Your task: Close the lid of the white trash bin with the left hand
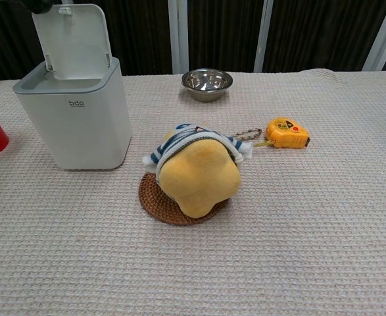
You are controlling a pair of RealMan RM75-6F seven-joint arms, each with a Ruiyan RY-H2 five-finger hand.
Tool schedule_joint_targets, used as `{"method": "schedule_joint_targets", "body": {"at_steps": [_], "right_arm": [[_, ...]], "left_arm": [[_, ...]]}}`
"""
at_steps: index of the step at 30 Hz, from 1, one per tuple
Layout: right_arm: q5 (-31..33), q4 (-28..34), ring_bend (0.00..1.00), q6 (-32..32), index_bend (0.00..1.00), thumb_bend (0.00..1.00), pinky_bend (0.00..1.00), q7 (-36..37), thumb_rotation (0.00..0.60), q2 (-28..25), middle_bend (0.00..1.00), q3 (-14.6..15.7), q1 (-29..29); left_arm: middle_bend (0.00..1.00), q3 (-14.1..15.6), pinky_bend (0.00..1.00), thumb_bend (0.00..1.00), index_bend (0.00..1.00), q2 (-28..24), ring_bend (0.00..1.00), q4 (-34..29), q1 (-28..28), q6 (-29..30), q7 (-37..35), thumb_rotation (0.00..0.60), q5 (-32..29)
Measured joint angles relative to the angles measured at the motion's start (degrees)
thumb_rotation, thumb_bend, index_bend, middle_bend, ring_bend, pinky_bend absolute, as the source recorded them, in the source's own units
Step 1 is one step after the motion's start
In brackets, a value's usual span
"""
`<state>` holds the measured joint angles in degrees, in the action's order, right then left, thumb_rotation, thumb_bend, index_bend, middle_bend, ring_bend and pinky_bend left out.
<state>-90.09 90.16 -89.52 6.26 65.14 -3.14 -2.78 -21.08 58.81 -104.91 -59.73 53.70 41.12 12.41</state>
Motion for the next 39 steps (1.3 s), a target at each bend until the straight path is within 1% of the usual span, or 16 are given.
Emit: {"method": "schedule_joint_targets", "body": {"at_steps": [5, 10, 13, 19, 24, 32, 39], "right_arm": [[0.0, -0.1, 0.00, -0.1, 0.00, 0.24, 0.00, 0.1, 0.600, -0.1, 0.00, 0.0, 0.1], [-0.2, -0.2, 0.00, -0.2, 0.00, 0.24, 0.00, 0.1, 0.600, 0.0, 0.00, 0.1, 0.2], [-0.3, -0.2, 0.00, -0.3, 0.00, 0.24, 0.00, -0.1, 0.600, 0.0, 0.00, 0.1, 0.2], [-0.3, -0.2, 0.00, -0.5, 0.00, 0.24, 0.00, -0.1, 0.600, 0.1, 0.00, 0.1, 0.3], [-0.5, -0.1, 0.00, -0.5, 0.00, 0.24, 0.00, -0.2, 0.600, 0.1, 0.00, 0.2, 0.3], [-0.7, 0.0, 0.00, -0.6, 0.00, 0.24, 0.00, -0.2, 0.600, 0.1, 0.00, 0.2, 0.3], [-0.9, 0.0, 0.00, -0.8, 0.00, 0.24, 0.00, -0.2, 0.600, 0.1, 0.00, 0.3, 0.4]], "left_arm": [[1.00, 1.3, 0.95, 0.66, 0.25, 0.1, 0.97, -1.0, -1.8, 0.0, 0.5, 0.600, -2.3], [1.00, 1.8, 0.95, 0.66, 0.26, -1.4, 0.97, -3.8, -2.0, 0.2, -0.1, 0.600, -2.0], [1.00, 2.4, 0.95, 0.66, 0.27, -3.0, 0.97, -6.4, -1.8, 0.2, -0.4, 0.600, -1.4], [1.00, 4.7, 0.95, 0.66, 0.27, -7.0, 0.97, -12.5, -1.2, -0.6, -0.6, 0.600, -0.7], [1.00, 7.0, 0.95, 0.66, 0.27, -9.8, 0.97, -16.5, 0.0, -0.9, -1.6, 0.600, 1.9], [1.00, 10.3, 0.95, 0.66, 0.28, -10.2, 0.97, -18.6, 1.4, -0.5, -2.9, 0.600, 5.5], [1.00, 12.8, 0.95, 0.66, 0.28, -8.2, 0.97, -18.1, 2.2, 0.9, -3.4, 0.600, 8.5]]}}
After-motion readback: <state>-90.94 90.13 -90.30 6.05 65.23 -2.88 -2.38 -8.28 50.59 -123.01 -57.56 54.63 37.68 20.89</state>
